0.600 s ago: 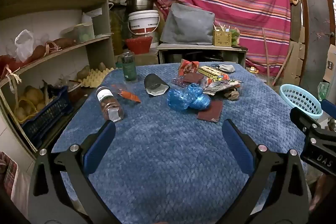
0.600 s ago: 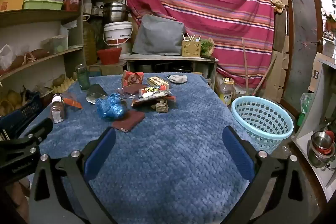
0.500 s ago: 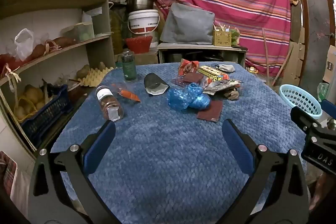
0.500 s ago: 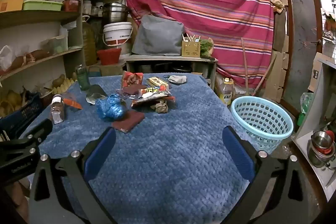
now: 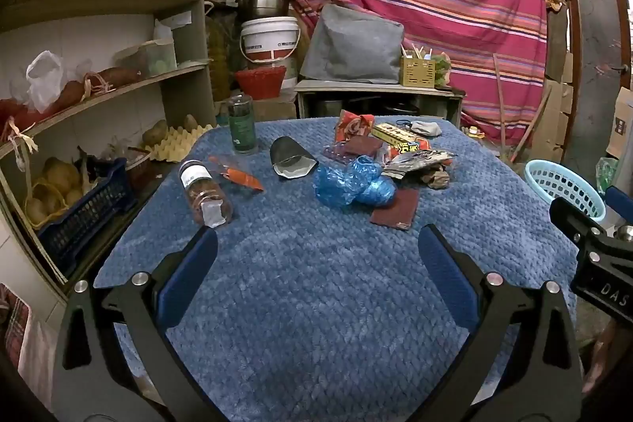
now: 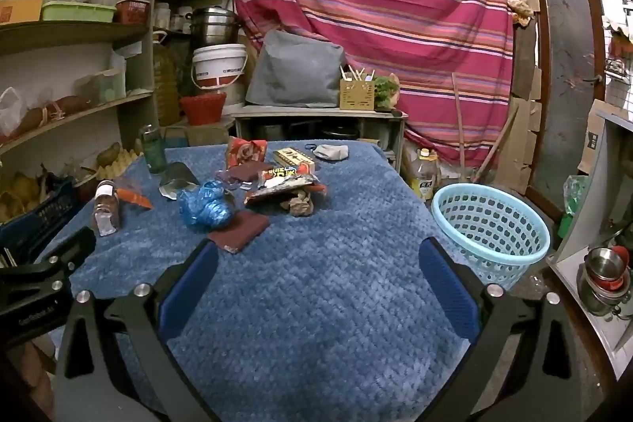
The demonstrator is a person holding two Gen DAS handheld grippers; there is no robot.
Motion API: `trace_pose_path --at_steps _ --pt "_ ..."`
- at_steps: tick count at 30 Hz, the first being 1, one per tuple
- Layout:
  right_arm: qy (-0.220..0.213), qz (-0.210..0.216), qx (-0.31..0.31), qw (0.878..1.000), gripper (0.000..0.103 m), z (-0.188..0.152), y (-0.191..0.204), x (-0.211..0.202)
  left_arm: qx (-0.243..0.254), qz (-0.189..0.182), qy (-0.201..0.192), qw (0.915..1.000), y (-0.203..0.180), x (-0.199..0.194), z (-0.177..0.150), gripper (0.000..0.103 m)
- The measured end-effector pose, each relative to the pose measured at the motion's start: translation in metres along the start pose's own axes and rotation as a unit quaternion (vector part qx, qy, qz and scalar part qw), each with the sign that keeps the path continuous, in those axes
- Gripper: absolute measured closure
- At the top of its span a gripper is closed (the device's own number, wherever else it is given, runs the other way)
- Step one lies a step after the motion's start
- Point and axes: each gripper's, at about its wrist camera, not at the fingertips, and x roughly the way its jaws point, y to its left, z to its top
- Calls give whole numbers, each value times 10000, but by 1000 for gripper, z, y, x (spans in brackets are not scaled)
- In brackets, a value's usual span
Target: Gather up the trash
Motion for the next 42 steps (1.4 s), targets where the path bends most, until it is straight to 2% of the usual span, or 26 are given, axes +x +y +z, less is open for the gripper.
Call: trace_pose_path --at_steps 18,42 --pt "7 -26 7 10000 4 0 -3 1 -50 -23 -17 10000 -9 -1 -1 5" --pt "12 -44 -14 10000 4 -1 -3 2 -99 -61 -26 9999 -1 -4 2 5"
